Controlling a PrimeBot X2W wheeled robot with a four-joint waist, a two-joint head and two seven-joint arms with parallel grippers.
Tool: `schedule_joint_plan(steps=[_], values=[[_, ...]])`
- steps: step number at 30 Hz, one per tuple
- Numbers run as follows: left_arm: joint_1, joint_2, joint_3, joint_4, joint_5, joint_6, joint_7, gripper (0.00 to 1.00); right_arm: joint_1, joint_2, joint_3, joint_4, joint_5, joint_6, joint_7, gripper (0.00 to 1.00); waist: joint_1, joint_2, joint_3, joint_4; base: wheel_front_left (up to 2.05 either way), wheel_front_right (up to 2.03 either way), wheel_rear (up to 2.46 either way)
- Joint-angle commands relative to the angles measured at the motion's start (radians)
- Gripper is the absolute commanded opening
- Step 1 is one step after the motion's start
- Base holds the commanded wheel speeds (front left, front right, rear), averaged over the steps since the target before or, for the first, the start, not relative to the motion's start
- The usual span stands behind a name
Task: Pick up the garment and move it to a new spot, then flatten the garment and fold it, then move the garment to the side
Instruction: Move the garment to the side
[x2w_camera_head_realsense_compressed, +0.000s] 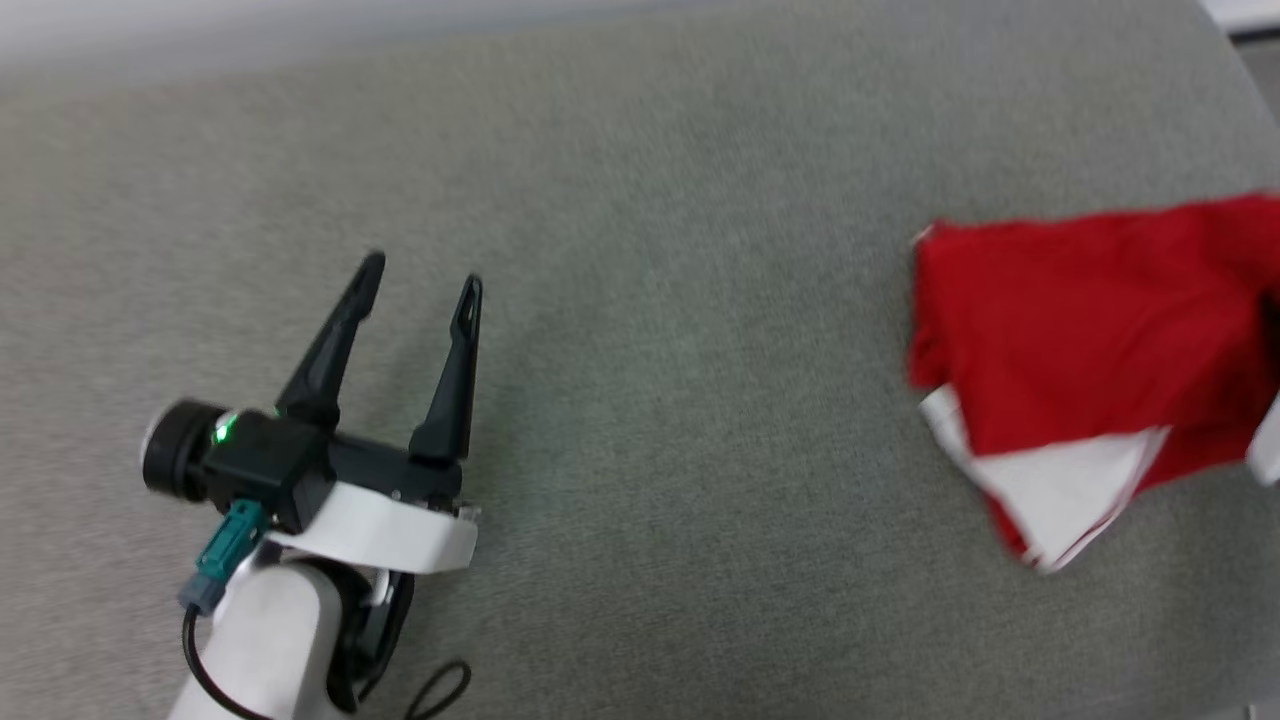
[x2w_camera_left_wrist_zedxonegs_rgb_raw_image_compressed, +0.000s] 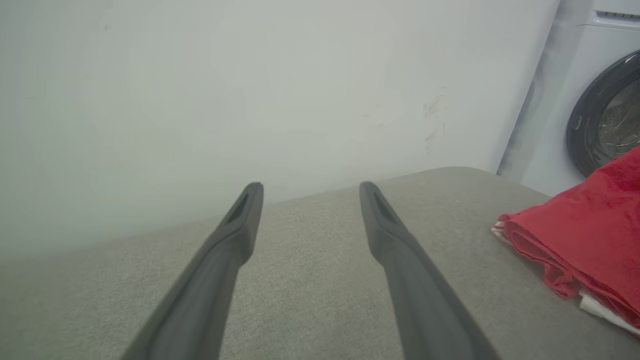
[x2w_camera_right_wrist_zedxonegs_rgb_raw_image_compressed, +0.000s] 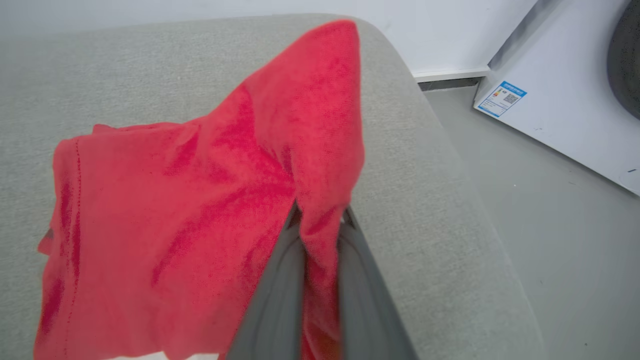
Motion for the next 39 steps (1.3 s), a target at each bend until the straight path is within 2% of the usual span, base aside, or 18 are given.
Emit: schedule_joint_plan(steps=[1,5,13,14,15,16,25,33,39], values=[[-0.079,0.03,-0.014,-0.044,0.021,-0.024,0.024,1.0,-0.095,-0.028,-0.089,0.05,-0.056,-0.001,-0.05,0.0,-0.0001,0.0,0.188,-0.073,0.0,0.0,0.0],[-0.13,0.048,-0.024,-0.071,0.033,-0.037,0.041,1.0,-0.149,-0.055,-0.145,0.085,-0.094,-0.001,-0.083,0.0,-0.0001,0.0,0.254,-0.073,0.0,0.0,0.0],[-0.224,0.063,-0.06,-0.115,0.042,-0.062,0.07,1.0,-0.279,-0.083,-0.247,0.229,-0.206,-0.001,-0.241,0.0,-0.0001,0.0,0.378,-0.047,0.0,0.0,0.0],[-0.228,0.063,-0.062,-0.115,0.043,-0.064,0.07,1.0,-0.291,-0.078,-0.262,0.249,-0.223,-0.001,-0.26,0.36,-0.0001,0.0,0.383,-0.044,0.0,0.0,0.0],[-0.228,0.063,-0.062,-0.115,0.043,-0.064,0.07,1.0,-0.291,-0.078,-0.262,0.249,-0.223,-0.001,-0.26,0.36,-0.0001,0.0,0.383,-0.044,0.0,0.0,0.0],[-0.234,0.063,-0.07,-0.111,0.042,-0.067,0.068,1.0,-0.312,-0.065,-0.298,0.281,-0.268,-0.001,-0.305,1.0,-0.0001,0.0,0.387,-0.038,0.0,0.0,0.0],[-0.208,0.042,-0.085,-0.057,0.021,-0.061,0.036,1.0,-0.326,-0.025,-0.391,0.342,-0.398,-0.001,-0.481,1.0,-0.0001,0.0,0.316,-0.015,0.0,0.0,0.0],[-0.133,0.004,-0.08,0.015,-0.009,-0.03,0.001,1.0,-0.222,0.014,-0.321,0.291,-0.359,-0.001,-0.581,1.0,-0.0001,0.0,0.168,0.021,0.0,0.0,0.0],[-0.06,-0.027,-0.066,0.068,-0.04,-0.009,-0.013,1.0,-0.09,0.079,-0.224,0.164,-0.315,-0.001,-0.582,1.0,-0.0001,0.0,0.057,0.07,0.0,0.0,0.0]])
